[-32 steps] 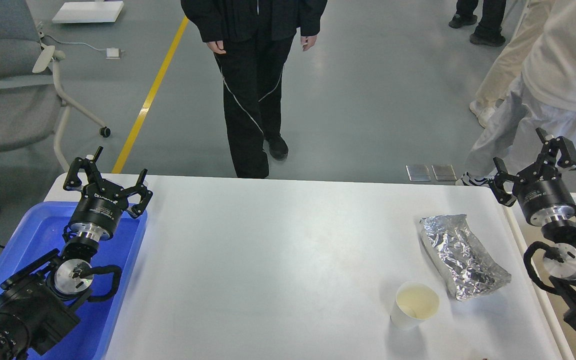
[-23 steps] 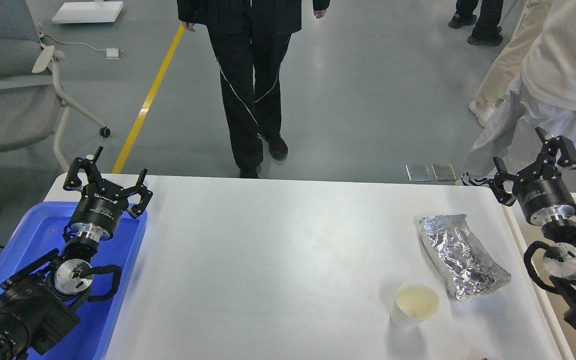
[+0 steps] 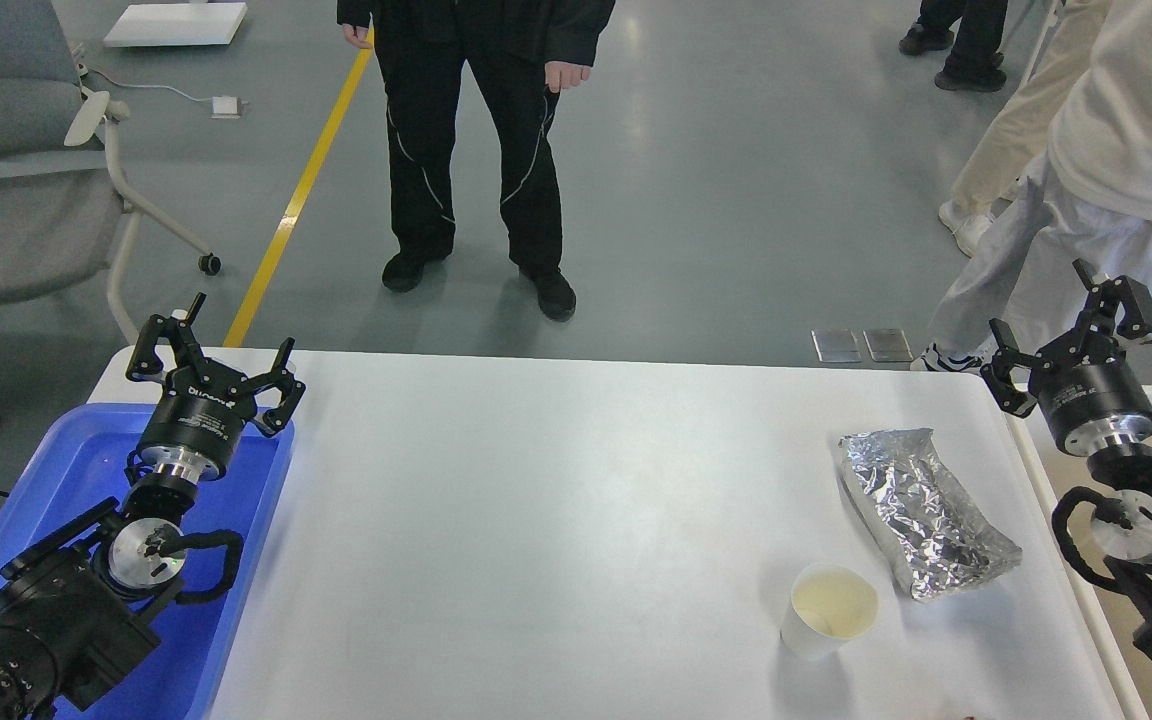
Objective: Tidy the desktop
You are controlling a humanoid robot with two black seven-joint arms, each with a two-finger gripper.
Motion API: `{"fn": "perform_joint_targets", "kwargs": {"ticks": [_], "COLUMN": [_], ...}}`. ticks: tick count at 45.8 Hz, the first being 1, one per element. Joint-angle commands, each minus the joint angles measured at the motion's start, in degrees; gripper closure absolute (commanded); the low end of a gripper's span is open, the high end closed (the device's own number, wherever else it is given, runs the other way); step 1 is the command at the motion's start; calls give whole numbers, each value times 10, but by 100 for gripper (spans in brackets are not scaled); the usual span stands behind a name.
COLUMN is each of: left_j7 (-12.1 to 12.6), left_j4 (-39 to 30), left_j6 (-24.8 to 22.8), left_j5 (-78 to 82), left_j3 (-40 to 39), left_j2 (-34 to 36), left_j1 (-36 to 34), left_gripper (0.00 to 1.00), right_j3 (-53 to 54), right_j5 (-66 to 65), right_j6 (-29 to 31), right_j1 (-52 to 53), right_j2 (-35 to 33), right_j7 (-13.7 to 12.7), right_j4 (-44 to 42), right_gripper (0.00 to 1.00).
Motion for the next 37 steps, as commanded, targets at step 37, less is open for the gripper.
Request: {"fn": "perform_joint_targets", "kwargs": {"ticks": [37], "left_j7": [0], "left_j4": [0], "left_j6": [0], "left_j5": [0], "left_j3": [0], "left_j2": [0], "left_j1": [0], "left_gripper": [0], "right_j3": [4], "right_j5": [1], "right_j6": [5], "right_j1": [-2], "right_j2": [-6], "right_j7": [2], "right_j4": [8], "right_gripper": [0]}}
